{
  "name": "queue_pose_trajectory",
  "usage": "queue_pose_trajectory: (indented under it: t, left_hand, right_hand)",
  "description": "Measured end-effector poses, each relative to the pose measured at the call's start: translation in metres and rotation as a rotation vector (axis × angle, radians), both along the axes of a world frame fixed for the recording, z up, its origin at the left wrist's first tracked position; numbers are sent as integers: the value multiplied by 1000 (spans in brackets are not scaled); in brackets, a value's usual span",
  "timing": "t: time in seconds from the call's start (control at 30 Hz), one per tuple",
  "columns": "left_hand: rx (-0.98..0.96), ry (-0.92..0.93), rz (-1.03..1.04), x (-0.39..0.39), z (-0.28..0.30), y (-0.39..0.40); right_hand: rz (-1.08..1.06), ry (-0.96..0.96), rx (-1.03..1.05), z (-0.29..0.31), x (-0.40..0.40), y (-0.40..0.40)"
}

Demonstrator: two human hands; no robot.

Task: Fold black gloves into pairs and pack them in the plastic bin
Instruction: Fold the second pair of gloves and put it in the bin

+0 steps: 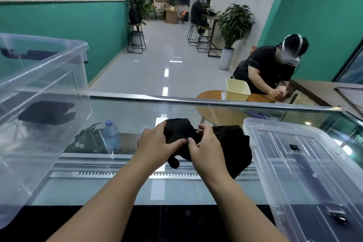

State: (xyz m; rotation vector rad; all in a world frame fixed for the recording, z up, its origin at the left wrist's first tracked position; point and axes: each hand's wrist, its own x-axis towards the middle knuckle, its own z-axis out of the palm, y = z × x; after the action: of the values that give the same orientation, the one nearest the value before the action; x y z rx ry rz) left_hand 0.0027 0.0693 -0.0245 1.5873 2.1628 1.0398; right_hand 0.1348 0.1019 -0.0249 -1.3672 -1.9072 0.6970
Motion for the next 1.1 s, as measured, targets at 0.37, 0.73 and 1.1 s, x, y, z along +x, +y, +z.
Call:
queue_pose_trajectory:
  t: [0.37, 0.73, 1.1]
  left_hand:
    - [136, -123, -62, -13, -2, -5]
    - [719, 68, -134, -28, 18, -21]
    - [429, -79, -349, -29, 10, -54]
  right_hand:
    - [102, -71, 113, 0, -3, -7]
    - [274, 482, -194, 14, -7, -25]
    - [463, 887, -646, 23, -3, -31]
